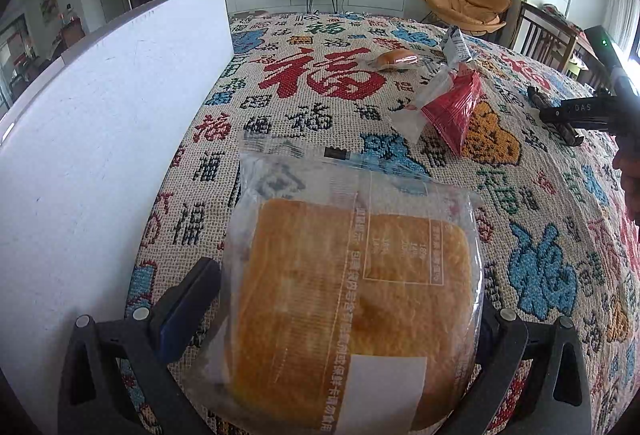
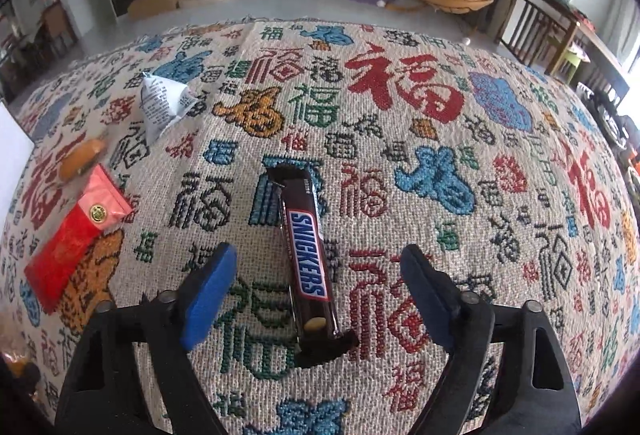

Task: Organize snacks
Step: 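Close the right gripper on the Snickers bar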

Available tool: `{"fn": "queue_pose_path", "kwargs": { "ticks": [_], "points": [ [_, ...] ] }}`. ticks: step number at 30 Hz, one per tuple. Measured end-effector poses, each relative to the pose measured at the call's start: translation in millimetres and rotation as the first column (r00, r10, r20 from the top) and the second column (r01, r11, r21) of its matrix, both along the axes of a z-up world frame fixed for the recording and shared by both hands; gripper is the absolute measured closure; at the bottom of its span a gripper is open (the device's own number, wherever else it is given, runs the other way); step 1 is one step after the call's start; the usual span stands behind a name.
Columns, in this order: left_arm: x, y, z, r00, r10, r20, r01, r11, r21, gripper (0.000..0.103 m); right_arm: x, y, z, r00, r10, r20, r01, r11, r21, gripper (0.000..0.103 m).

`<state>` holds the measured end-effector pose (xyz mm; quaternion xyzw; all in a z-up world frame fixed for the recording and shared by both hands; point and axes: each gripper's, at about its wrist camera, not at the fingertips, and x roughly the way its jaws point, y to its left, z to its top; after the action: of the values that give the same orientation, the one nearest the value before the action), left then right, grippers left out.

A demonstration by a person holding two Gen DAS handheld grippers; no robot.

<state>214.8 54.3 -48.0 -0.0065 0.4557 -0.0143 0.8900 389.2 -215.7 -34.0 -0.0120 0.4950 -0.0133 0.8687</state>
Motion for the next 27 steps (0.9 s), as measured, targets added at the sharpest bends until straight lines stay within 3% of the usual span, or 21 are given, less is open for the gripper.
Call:
{"fn": "queue_pose_path", "kwargs": {
  "ticks": [2,8,19,22,23,25,27],
  "points": [
    [0,0,0,1.000,0.000,0.000,0.000,1.000,0.000,0.000,-2,-3,-1,1.000,0.005,0.016,-0.005,0.999,0.037,0.083],
    [0,0,0,1.000,0.000,0.000,0.000,1.000,0.000,0.000,-36,-18,3,1.000,-0.022,0.020,0.019,0.991,0.135,0.085],
    [0,0,0,1.000,0.000,0.000,0.000,1.000,0.000,0.000,-183,-10,16,0.994,0.100,0.052,-0.111,0.957,0.267,0.085],
    [0,0,0,1.000,0.000,0.000,0.000,1.000,0.000,0.000,-202,4,7,0.992,0.101,0.083,-0.115,0.974,0.194,0.077],
    [0,0,0,1.000,0.000,0.000,0.000,1.000,0.000,0.000,-202,7,2,0.991,0.097,0.089,-0.110,0.980,0.167,0.059],
    [0,0,0,1.000,0.000,0.000,0.000,1.000,0.000,0.000,-202,11,-4,0.988,0.095,0.123,-0.113,0.983,0.144,0.039],
    [0,0,0,1.000,0.000,0.000,0.000,1.000,-0.001,0.000,-202,20,-7,0.986,0.099,0.134,-0.111,0.990,0.092,0.031]
  ]
}}
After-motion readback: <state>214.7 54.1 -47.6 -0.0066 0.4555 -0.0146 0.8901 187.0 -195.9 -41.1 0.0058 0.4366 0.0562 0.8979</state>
